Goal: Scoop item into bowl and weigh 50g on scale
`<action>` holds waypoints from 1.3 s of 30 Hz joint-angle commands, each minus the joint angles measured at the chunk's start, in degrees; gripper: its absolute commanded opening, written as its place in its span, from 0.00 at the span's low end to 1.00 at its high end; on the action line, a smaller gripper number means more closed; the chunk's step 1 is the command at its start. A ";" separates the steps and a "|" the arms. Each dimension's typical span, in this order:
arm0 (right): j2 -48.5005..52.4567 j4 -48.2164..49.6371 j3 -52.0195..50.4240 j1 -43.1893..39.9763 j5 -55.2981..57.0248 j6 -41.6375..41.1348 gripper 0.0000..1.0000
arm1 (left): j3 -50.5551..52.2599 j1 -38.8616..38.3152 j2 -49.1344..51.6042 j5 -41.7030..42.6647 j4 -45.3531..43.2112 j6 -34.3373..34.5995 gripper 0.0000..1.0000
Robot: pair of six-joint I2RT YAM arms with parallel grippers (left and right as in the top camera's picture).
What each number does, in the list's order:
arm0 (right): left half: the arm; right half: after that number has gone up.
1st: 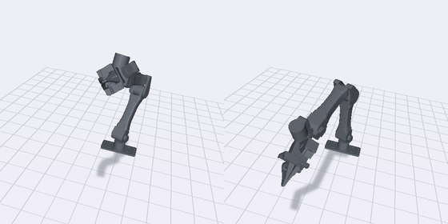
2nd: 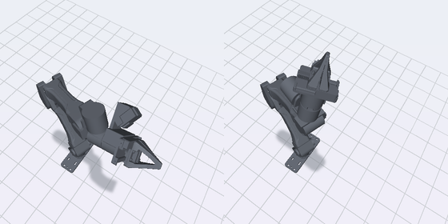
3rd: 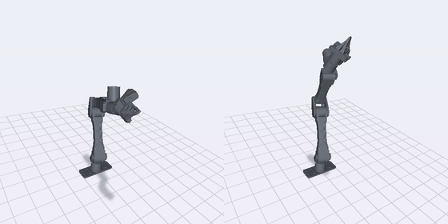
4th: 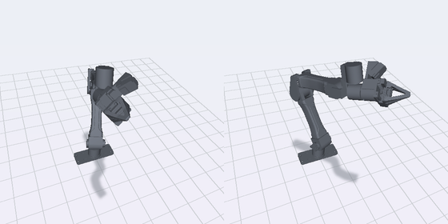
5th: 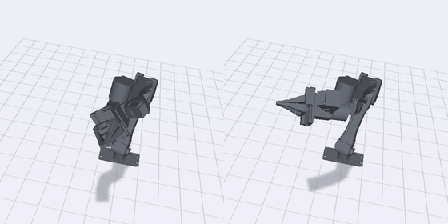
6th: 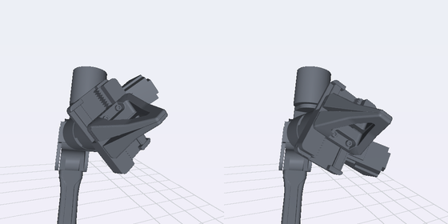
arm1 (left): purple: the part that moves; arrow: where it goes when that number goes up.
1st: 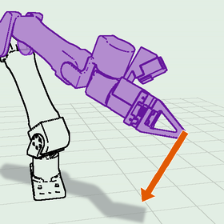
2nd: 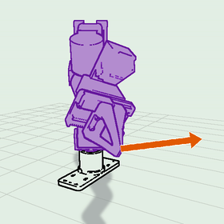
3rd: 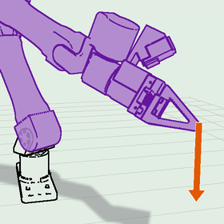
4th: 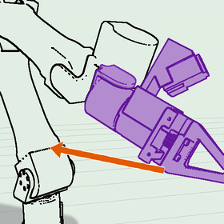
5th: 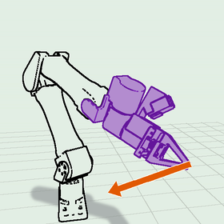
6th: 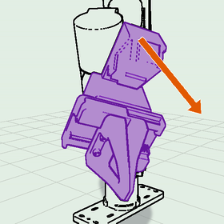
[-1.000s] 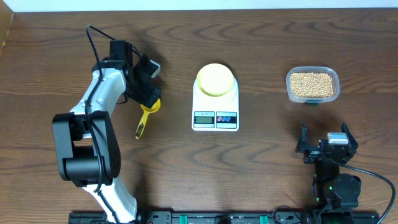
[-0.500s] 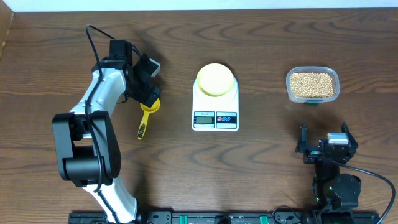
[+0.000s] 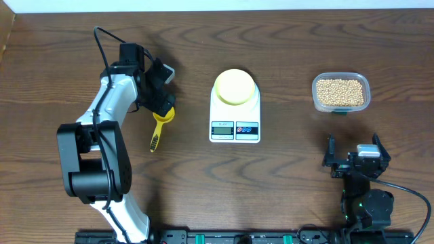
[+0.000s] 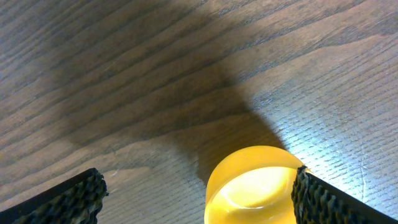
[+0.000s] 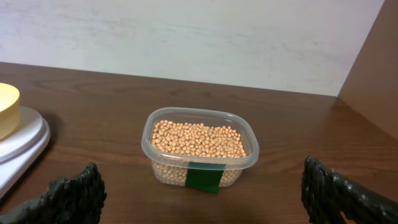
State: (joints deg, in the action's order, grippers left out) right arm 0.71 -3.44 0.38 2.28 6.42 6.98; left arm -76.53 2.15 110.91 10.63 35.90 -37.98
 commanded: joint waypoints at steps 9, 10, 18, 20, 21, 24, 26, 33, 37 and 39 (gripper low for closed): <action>-0.33 -0.24 -0.07 0.39 -0.11 0.81 0.99 | -0.31 0.74 -0.02 0.74 2.34 -1.53 0.98; -0.33 -0.24 -0.07 0.39 -0.11 0.81 0.99 | -0.31 0.74 -0.02 0.74 2.40 -1.88 0.98; -0.33 -0.24 -0.07 0.39 -0.11 0.81 0.99 | -0.28 1.05 0.02 0.96 2.58 -4.09 0.98; -0.33 -0.24 -0.07 0.39 -0.11 0.81 0.99 | -0.28 1.05 0.02 0.96 2.58 -4.46 0.98; -0.33 -0.24 -0.07 0.39 -0.11 0.81 0.99 | -0.28 1.05 0.04 0.96 2.58 -4.46 0.98; -0.33 -0.24 -0.07 0.39 -0.11 0.81 0.99 | -0.28 1.05 0.13 1.64 2.56 -4.46 0.98; -0.33 -0.24 -0.07 0.39 -0.11 0.81 0.99 | -0.28 1.05 0.39 3.56 2.38 -4.57 0.98; -0.33 -0.24 -0.07 0.39 -0.11 0.81 0.99 | -0.28 1.03 1.55 5.66 1.97 -4.68 0.98; -0.33 -0.24 -0.07 0.39 -0.11 0.81 0.99 | -0.28 1.03 2.78 5.62 1.90 -4.70 0.98; -0.33 -0.24 -0.07 0.39 -0.11 0.81 0.99 | -0.28 1.03 3.74 5.40 1.90 -4.68 0.98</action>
State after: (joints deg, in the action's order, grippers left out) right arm 0.71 -3.44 0.38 2.28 6.42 6.98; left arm -76.53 2.90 112.22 15.18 37.60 -42.06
